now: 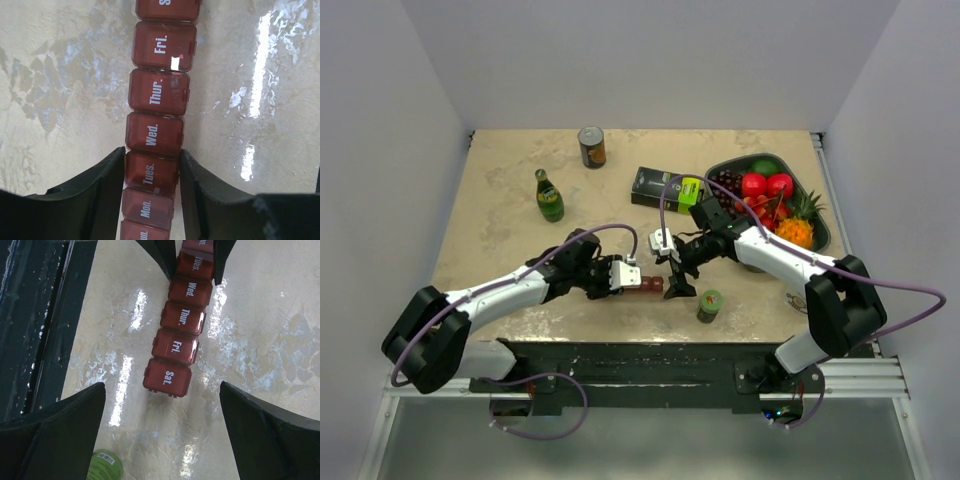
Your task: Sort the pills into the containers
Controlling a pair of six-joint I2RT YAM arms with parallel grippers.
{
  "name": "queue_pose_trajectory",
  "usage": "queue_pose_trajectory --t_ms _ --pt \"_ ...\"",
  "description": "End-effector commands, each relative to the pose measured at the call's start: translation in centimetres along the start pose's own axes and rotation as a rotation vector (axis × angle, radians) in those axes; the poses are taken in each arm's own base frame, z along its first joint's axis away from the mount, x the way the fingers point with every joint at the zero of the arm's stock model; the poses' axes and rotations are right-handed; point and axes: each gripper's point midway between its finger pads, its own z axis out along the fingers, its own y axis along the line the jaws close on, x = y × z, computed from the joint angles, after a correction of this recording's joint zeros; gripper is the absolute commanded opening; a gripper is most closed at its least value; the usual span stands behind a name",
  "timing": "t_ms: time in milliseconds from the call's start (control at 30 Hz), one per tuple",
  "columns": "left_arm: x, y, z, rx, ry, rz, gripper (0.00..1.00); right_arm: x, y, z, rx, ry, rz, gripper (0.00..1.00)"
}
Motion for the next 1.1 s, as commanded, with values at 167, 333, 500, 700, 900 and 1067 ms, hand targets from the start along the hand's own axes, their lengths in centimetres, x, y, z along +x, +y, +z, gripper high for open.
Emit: queue_pose_trajectory --t_ms 167,333,500,700,900,1067 --pt "-3.4 -0.1 -1.5 -0.026 -0.146 -0.02 0.0 -2.8 -0.9 -0.1 -0.011 -0.093 0.003 0.99" --pt "-3.7 -0.1 -1.4 -0.017 -0.154 -0.031 0.0 -3.0 -1.1 0.0 -0.021 -0.091 0.008 0.99" --pt "-4.0 0.0 -1.4 -0.013 -0.167 -0.04 0.0 -3.3 -0.5 0.5 -0.048 -0.074 -0.03 0.99" --pt "-4.5 -0.2 -1.4 0.004 -0.181 -0.048 0.0 -4.1 -0.7 0.6 -0.04 -0.051 -0.102 0.99" --pt "-4.8 -0.2 -1.4 0.008 -0.191 -0.057 0.0 -4.3 -0.8 1.2 -0.048 -0.022 -0.13 0.99" --pt "-4.8 -0.2 -1.4 0.009 -0.189 -0.067 0.0 -4.1 -0.4 2.2 -0.049 0.012 -0.142 0.99"
